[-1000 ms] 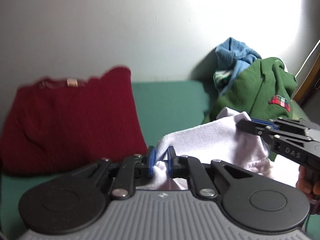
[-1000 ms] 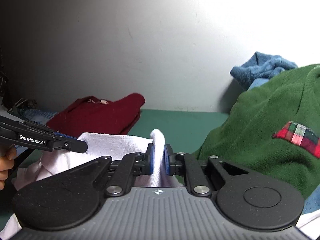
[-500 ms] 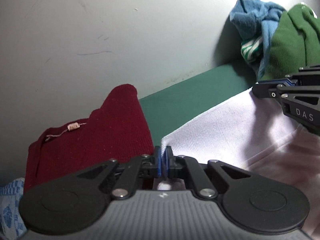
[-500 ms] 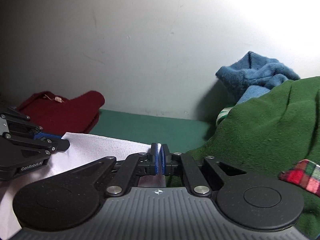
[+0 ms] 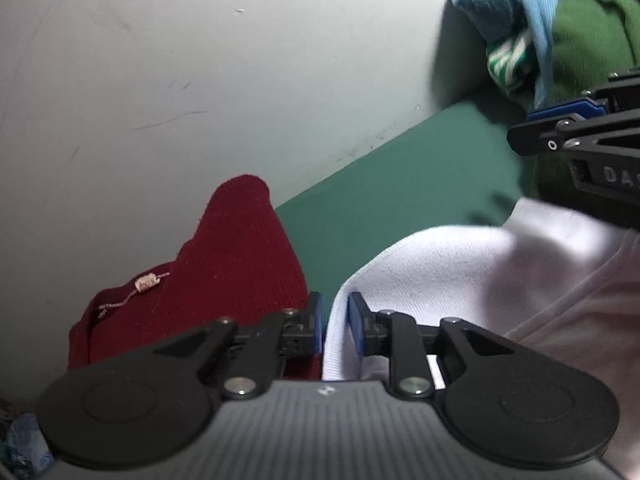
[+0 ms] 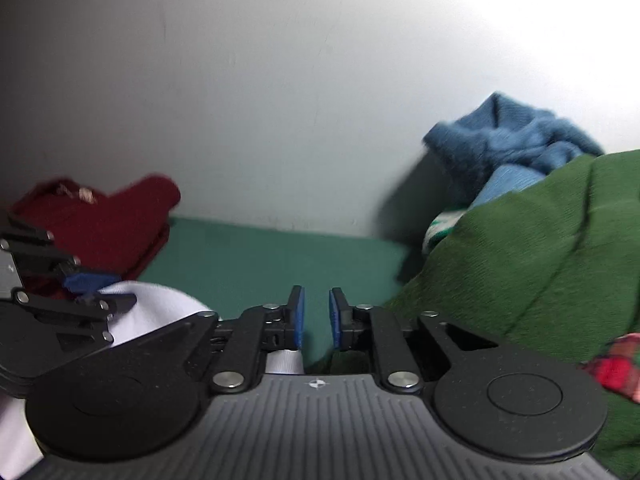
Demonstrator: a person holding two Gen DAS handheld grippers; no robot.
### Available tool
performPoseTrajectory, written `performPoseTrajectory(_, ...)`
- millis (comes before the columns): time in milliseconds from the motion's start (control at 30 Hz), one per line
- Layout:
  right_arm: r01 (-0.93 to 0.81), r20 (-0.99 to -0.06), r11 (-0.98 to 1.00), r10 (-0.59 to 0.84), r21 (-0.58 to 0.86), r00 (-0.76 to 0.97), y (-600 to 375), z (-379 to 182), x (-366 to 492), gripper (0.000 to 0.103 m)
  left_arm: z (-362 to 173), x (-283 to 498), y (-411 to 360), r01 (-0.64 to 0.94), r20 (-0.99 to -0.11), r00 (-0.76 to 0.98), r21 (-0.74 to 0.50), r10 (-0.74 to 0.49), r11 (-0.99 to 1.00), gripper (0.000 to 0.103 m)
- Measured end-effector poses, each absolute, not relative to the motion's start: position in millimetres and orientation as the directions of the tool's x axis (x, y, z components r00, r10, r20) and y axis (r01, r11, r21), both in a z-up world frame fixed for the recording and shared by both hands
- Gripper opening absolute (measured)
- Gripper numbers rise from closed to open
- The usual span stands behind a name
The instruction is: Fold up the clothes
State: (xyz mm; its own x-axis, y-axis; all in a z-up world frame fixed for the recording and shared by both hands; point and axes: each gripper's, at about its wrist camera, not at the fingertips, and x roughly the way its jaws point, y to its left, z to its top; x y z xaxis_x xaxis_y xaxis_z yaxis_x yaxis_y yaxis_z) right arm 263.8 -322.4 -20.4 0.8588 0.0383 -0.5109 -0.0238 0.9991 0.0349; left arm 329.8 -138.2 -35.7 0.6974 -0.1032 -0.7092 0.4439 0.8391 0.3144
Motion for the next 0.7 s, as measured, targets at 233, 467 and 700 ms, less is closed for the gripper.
performPoseTrajectory(233,-0.21,-0.532,0.965,0.26,0.155,0.806,-327,1,188,0.031,27,284,-74,0.379,-0.611,0.77,0.207,-0.184,0.902,0.073)
performPoseTrajectory(467,-0.181,-0.664,0.966,0.26,0.186,0.701,-310,-51,164,0.031,0,225,-62,0.44,-0.675,0.705,0.173,-0.22,0.881,0.071)
performPoseTrajectory(700,-0.046,-0.688,0.974,0.189,0.221,0.7,-329,-69,195,0.019,-62,229,-60,0.384,-0.766,0.622,0.118,-0.163,0.916,0.063)
